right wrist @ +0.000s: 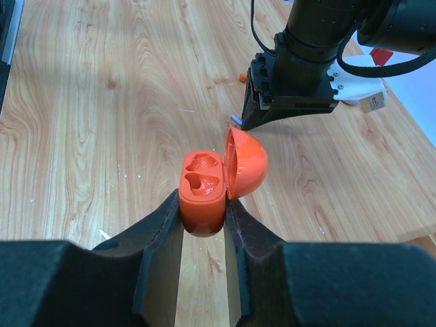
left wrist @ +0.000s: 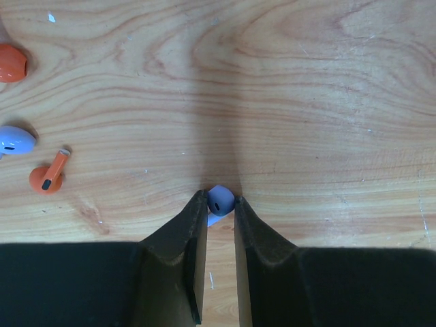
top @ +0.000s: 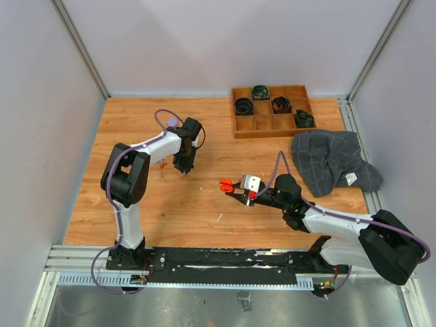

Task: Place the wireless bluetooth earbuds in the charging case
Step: Adjust the earbud at the center of the board.

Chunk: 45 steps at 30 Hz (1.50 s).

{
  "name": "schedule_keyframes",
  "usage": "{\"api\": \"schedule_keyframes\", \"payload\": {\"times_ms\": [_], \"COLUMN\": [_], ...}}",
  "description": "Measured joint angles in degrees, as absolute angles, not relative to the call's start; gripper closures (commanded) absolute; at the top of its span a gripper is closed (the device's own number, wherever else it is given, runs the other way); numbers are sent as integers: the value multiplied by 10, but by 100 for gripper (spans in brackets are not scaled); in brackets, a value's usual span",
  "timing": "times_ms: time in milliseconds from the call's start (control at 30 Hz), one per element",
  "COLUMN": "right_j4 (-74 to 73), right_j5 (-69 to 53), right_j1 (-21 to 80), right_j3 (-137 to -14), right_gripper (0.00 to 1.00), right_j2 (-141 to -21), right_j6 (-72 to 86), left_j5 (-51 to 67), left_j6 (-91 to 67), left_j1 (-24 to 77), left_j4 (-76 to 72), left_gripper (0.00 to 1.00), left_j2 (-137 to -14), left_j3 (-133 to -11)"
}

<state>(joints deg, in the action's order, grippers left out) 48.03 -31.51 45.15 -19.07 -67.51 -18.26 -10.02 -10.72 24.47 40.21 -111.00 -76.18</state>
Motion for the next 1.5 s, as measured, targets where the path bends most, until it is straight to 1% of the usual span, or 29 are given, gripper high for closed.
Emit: {"api": "schedule_keyframes", "payload": {"times_ms": [233,367,700,800,967,1200,1333,1500], "right_j4": [480,480,480,481,479,476,474,472], "right_j5": [-319,-320,-320,-319,-312,-293,-287,-282], "right_j1": [451,451,451,451,451,451,451,451], "right_j3": [-192,-194,-209,-211,-212,-212,-212,-212], "right_gripper": [98,98,99,99,99,99,99,99], "right_j2": [-676,-678,-678,-678,-678,-678,-678,-677], "right_j6": [-181,-178,-150,-145,-140,-140,-140,-144], "left_j5": [-98,-82,-4,9,8,-19,-34,-47], "left_j6": [-107,-108,-114,-118,-128,-141,-144,-147], "left_j1": [245,245,245,245,240,215,211,210], "left_j4": [396,378,290,272,255,260,271,278], "left_gripper": [86,86,85,85,85,83,80,70], "left_j2": [-1104,-1070,-877,-851,-874,-982,-1033,-1060], "left_j3": [-756,-726,-648,-641,-634,-633,-652,-688]}}
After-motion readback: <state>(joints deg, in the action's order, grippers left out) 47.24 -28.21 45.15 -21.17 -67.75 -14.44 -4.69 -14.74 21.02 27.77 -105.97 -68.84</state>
